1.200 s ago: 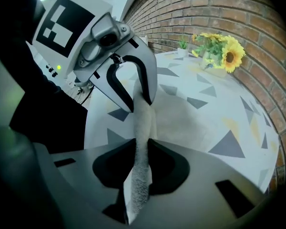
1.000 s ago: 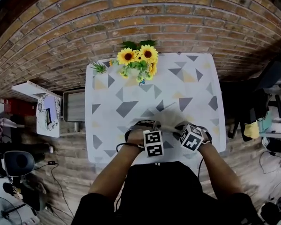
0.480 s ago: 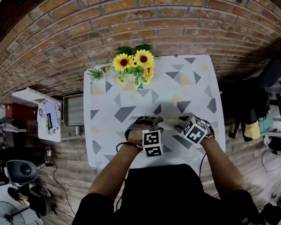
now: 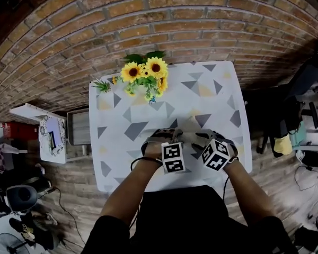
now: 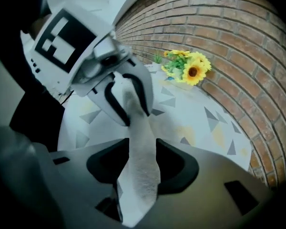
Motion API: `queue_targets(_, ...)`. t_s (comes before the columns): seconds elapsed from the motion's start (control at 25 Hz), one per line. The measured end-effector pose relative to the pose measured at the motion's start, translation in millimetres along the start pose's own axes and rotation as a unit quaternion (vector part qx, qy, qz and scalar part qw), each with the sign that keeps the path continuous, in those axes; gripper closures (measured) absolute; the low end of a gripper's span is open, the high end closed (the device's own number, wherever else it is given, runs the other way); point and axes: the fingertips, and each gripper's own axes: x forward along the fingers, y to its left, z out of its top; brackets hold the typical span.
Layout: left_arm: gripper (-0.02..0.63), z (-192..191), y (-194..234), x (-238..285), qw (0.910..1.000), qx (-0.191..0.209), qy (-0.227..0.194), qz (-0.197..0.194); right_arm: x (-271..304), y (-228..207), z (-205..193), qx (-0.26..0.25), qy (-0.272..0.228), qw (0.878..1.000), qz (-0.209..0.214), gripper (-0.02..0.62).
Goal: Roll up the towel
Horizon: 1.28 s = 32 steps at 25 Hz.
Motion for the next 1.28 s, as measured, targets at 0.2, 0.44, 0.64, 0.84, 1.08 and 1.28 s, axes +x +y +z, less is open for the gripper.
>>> queue_targets(0.2,0.416,-4,23,-3,0.9995,-0.016,0.002,0.028,24,8,-19,-0.052,0.045,0.997,-0.023,0.37)
queue_targets(0.44,0.341,-6,13,3,0.9996,0.02,0.013,0.017,27,-12,-17,-0.037,0.045,0.997,-0.046,0.429)
queue_targets(0.64,0.354,-12,4,9,0.9996,0.019,0.022,-0.002,22,1,-15,-0.03,0.035,0.999,-0.017,0.489)
queue_targets(0.84,0.457,-22,-12,1,0.9995,0.009,0.028,-0.014,20,27,-12,-0.035,0.028,0.999,0.016,0.506)
queue_targets(1.08,0.479,-36,-55,-18,0.9978,-0.022,0.033,-0.054,16,72,-9,-0.052,0.027,0.996,0.071,0.511)
queue_targets(1.28,0.48,-37,-90,-29,0.9943,-0.047,0.034,-0.09,10,102,-15,-0.065,0.042,0.991,0.108,0.511)
